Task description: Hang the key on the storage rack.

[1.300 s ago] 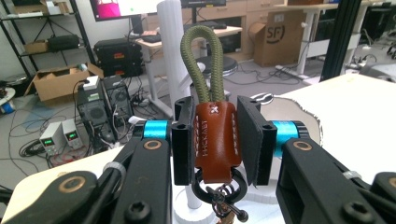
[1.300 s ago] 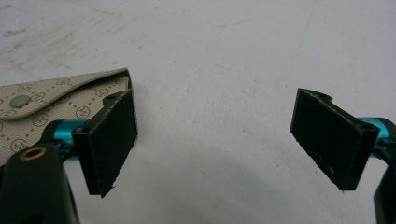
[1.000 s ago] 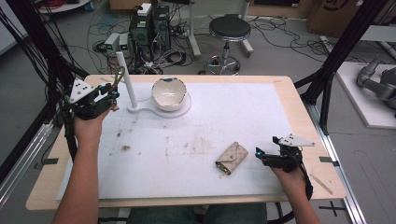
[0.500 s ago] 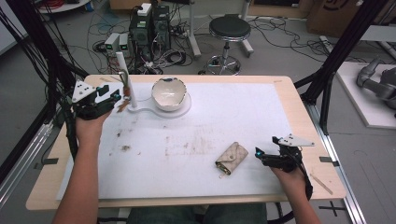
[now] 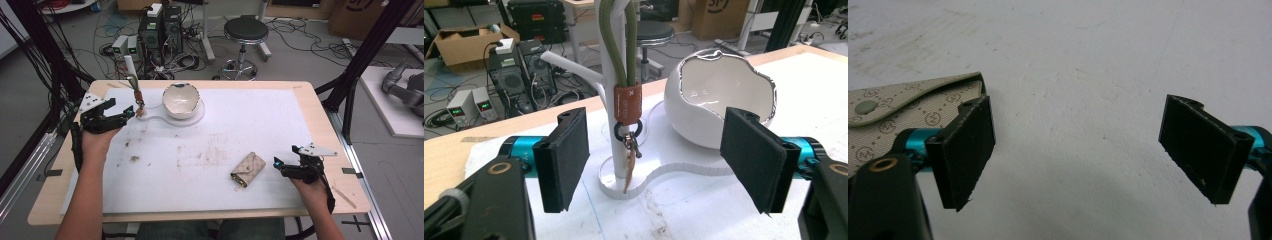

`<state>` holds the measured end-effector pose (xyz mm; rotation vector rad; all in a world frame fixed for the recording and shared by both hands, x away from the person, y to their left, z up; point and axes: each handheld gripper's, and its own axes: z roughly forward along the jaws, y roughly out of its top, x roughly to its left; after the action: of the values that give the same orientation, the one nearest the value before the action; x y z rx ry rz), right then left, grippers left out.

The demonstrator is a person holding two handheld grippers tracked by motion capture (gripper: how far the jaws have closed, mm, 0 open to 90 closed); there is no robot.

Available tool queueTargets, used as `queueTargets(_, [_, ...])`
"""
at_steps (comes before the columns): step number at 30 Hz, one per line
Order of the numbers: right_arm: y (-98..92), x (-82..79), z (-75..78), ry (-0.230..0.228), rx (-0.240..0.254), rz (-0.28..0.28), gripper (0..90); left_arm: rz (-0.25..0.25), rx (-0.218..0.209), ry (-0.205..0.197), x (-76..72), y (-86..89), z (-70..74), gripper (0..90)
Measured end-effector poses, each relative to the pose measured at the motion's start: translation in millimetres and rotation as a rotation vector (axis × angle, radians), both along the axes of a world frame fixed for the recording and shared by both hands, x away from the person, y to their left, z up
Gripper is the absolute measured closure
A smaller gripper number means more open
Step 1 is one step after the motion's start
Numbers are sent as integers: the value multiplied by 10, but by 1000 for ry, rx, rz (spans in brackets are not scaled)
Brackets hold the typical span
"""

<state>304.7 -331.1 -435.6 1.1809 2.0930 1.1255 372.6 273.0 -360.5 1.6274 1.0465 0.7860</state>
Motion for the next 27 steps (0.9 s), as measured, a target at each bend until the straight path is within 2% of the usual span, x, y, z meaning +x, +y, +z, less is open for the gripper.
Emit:
queueTargets(6, [54,43,2,-2,0,14,150,-24,-12,15,-45,-2,-62,243])
queueTargets(8, [75,59,2,0,2,23,150,-26,-17,28,-51,-20,-103,195])
queueTargets(10, [98,75,4,0,-2,28,150,-41,-22,39,-61,-39,-151,183])
queueTargets(14, [143,108,10,-2,-3,42,150,-87,-17,59,-99,-74,-224,181])
queueTargets(19, [181,141,9,1,-5,47,150,-161,26,82,-168,-149,-317,181])
queueTargets(25, [187,154,8,0,-2,56,150,-240,34,103,-244,-235,-412,149])
queueTargets(27, [187,153,8,3,1,53,150,-260,19,100,-264,-266,-430,149])
